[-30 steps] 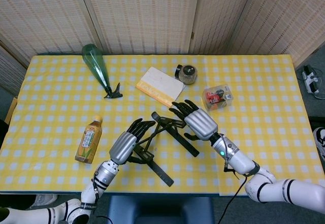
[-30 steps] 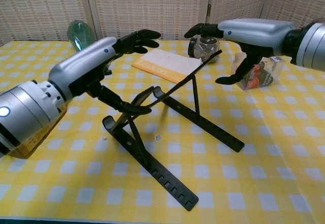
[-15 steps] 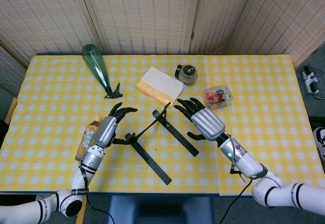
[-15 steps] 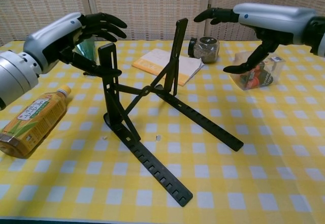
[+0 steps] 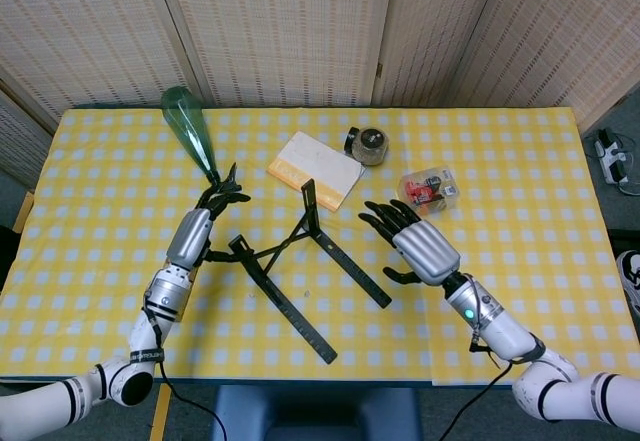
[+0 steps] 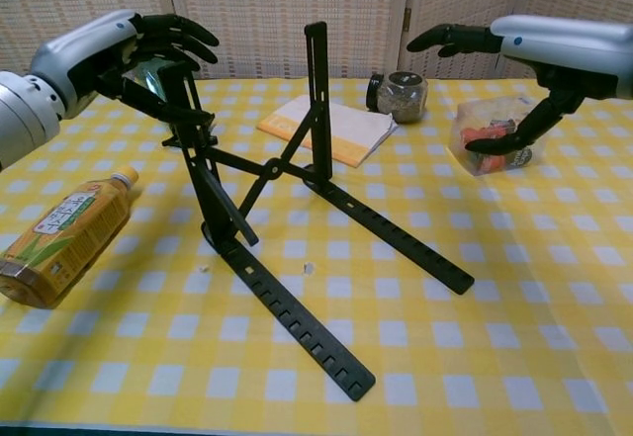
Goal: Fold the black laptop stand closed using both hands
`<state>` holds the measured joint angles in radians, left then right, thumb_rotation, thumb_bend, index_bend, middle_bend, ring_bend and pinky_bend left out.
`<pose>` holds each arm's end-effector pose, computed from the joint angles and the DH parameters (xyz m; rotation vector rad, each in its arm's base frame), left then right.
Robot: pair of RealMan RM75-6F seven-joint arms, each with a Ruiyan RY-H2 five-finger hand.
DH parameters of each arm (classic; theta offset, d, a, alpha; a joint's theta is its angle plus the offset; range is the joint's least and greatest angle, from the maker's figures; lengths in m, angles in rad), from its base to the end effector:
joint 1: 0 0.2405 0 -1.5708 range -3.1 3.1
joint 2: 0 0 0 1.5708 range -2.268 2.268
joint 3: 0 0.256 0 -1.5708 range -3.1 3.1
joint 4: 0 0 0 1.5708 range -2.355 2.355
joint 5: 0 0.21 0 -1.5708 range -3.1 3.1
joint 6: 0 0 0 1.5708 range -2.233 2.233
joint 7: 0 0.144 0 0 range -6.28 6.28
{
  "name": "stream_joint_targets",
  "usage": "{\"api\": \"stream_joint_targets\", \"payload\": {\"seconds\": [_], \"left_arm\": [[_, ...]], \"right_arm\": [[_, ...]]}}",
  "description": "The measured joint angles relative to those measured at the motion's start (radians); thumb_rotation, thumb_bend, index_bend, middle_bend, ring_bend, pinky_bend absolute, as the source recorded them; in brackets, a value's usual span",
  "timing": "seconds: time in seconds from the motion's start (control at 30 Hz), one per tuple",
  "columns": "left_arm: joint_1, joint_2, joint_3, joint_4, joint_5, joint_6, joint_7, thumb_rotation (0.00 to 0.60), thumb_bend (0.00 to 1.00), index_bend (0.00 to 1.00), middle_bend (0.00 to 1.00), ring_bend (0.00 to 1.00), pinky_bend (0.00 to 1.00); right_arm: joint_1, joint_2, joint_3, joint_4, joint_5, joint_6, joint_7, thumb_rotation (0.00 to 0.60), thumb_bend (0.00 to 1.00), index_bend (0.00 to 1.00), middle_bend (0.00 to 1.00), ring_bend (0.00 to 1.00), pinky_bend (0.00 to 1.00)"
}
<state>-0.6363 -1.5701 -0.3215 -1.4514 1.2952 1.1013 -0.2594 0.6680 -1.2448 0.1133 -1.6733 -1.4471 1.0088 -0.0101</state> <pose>-0.1401 0.3550 0.0245 -1.4647 -1.3270 -1.5257 -0.1534 -0.3154 0.0609 1.9754 -0.9197 1.1099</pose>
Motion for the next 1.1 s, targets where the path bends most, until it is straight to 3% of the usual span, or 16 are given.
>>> {"api": "stream_joint_targets", "payload": {"seconds": [0.13, 0.37, 0.67, 1.1], "left_arm": [[-0.004, 0.021, -0.003, 0.014, -0.022, -0.013, 0.019, 0.6, 0.16, 0.24, 0.3, 0.22, 0.03], [0.01, 0.072, 0.051, -0.036, 0.0, -0.04, 0.003, 0.6, 0.15, 0.01, 0.17, 0.11, 0.0], [0.008, 0.05, 0.099, -0.051, 0.004, -0.077, 0.01, 0.6, 0.15, 0.01, 0.16, 0.11, 0.0], [-0.026, 0.023, 0.071, -0.07, -0.072, -0.136, 0.005, 0.6, 0.16, 0.07, 0.16, 0.12, 0.0]], "right_arm": [[-0.005, 0.004, -0.01, 0.003, -0.003, -0.004, 0.005, 0.6, 0.32, 0.0, 0.0, 0.07, 0.02], [-0.008, 0.002, -0.018, 0.011, -0.008, -0.011, 0.012, 0.6, 0.32, 0.0, 0.0, 0.07, 0.02], [-0.01, 0.004, -0.019, 0.006, -0.018, -0.006, 0.01, 0.6, 0.32, 0.0, 0.0, 0.07, 0.02], [-0.016, 0.012, -0.015, 0.008, -0.006, -0.005, 0.002, 0.6, 0.32, 0.0, 0.0, 0.07, 0.02]]}}
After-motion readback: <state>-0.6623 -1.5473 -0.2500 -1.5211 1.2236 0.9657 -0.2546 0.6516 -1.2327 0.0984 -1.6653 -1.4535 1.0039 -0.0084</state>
